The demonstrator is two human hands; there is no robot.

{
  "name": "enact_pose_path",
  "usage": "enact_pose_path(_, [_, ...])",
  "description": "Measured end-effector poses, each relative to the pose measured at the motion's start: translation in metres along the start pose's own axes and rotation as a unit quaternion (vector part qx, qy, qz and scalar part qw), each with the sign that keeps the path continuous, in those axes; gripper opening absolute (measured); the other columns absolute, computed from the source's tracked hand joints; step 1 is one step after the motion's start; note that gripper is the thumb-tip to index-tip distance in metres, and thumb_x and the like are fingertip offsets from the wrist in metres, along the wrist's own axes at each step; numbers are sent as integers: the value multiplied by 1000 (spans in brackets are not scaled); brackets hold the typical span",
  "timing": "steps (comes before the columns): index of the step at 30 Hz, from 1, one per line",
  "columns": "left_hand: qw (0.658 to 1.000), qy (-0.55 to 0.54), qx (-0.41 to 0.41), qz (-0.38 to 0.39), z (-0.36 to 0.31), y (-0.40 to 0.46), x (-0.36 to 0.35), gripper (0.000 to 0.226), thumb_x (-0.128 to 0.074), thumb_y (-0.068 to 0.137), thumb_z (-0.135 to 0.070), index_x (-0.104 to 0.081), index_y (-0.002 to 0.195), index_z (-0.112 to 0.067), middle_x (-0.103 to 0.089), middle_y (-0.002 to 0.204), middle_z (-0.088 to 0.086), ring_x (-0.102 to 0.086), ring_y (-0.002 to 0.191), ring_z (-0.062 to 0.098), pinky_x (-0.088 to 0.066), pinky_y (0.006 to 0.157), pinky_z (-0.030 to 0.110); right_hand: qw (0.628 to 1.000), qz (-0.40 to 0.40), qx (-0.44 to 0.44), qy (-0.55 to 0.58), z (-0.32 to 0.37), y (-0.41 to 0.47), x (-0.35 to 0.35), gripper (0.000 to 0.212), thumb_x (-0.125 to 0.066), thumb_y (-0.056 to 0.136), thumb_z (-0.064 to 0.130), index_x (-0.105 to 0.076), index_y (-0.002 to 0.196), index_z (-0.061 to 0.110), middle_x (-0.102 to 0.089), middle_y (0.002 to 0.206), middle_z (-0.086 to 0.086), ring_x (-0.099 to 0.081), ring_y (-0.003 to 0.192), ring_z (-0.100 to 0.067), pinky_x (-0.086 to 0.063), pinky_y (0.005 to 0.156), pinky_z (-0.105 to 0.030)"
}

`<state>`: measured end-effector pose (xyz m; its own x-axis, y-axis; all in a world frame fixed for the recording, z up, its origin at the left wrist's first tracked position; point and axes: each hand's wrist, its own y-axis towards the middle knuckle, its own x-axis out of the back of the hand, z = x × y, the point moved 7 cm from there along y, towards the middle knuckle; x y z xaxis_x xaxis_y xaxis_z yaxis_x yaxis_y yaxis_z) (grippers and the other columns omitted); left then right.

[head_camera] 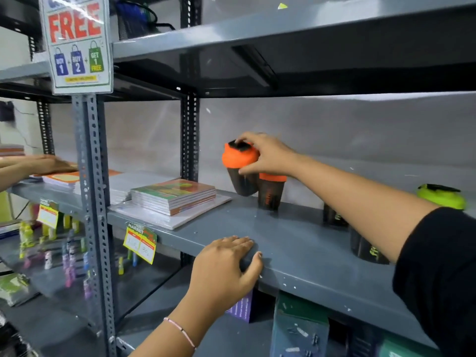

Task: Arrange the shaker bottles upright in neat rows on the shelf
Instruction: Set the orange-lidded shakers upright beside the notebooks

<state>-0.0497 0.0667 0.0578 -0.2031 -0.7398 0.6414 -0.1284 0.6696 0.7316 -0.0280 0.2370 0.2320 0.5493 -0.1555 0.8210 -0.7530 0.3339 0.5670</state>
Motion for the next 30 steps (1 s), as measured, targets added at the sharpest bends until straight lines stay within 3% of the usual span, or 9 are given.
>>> enact_pose_path(4, [1000, 17, 3, 10, -4, 1, -1, 36, -46, 84, -49, -72, 91, -25, -74, 90, -7, -66, 85, 14, -54, 71, 28, 984, -87, -150, 32, -28, -33, 49, 69, -79, 55, 60, -51, 113, 36, -55, 108, 5, -55, 95, -20, -41, 73, -29])
enact_pose_path(7, [1000, 17, 7, 14, -3, 0, -1, 36, -44, 84, -49, -71, 86, -25, -73, 86, -5, -66, 83, 15, -54, 68, 30, 978, -56, -200, 23, -32, -58, 43, 70, -83, 55, 57, -55, 113, 29, -59, 111, 0, -56, 89, -20, -47, 69, -32])
enact_pose_path(11, [1000, 9, 8, 10, -2, 0, -3, 38, -40, 84, -50, -69, 84, -25, -73, 85, -6, -65, 84, 15, -53, 65, 31, 975, -28, -222, -2, -29, -82, 13, 71, -83, 60, 54, -55, 117, 24, -62, 120, -5, -55, 97, -23, -43, 75, -31])
enact_pose_path(15, [1000, 4, 3, 12, 2, -1, -5, 41, -40, 84, -52, -69, 86, -23, -73, 86, -3, -65, 86, 16, -54, 70, 32, 963, 76, -253, -55, -25, -86, 1, 79, -80, 64, 55, -49, 129, 23, -57, 131, -7, -55, 113, -28, -49, 88, -37])
enact_pose_path(19, [1000, -1, -1, 9, 2, -1, -4, 37, -44, 84, -49, -70, 81, -22, -73, 81, -3, -65, 80, 16, -53, 68, 29, 931, 230, -252, -130, -23, -76, 18, 68, -76, 78, 24, -49, 139, 25, -54, 132, -5, -53, 120, -25, -46, 97, -36])
enact_pose_path(22, [1000, -7, -6, 7, 2, -2, -3, 38, -43, 85, -47, -72, 86, -22, -73, 83, -6, -65, 82, 16, -51, 71, 27, 931, 230, -223, -175, -23, -64, 30, 45, -76, 83, 23, -62, 126, 23, -52, 136, -5, -50, 126, -28, -43, 103, -41])
enact_pose_path(25, [1000, -11, -12, 4, 0, -2, -1, 40, -42, 85, -47, -72, 91, -21, -74, 87, -7, -65, 85, 16, -50, 74, 27, 935, 234, -228, -136, -30, -60, 31, 36, -77, 81, 30, -66, 114, 19, -57, 134, -5, -52, 126, -28, -41, 106, -47])
enact_pose_path(28, [1000, -18, -13, 4, 1, -2, 0, 41, -42, 86, -47, -72, 91, -20, -73, 87, -5, -65, 85, 16, -51, 76, 28, 946, 209, -241, -60, -30, -58, 27, 40, -81, 77, 35, -64, 107, 15, -68, 112, -12, -65, 104, -29, -53, 93, -47])
enact_pose_path(30, [1000, -21, -13, 3, 2, -2, -1, 40, -42, 86, -47, -72, 89, -19, -73, 86, -5, -65, 85, 16, -50, 77, 28, 942, 200, -264, -50, -30, -58, 21, 49, -78, 77, 46, -59, 115, 22, -63, 112, -9, -64, 91, -25, -56, 73, -38])
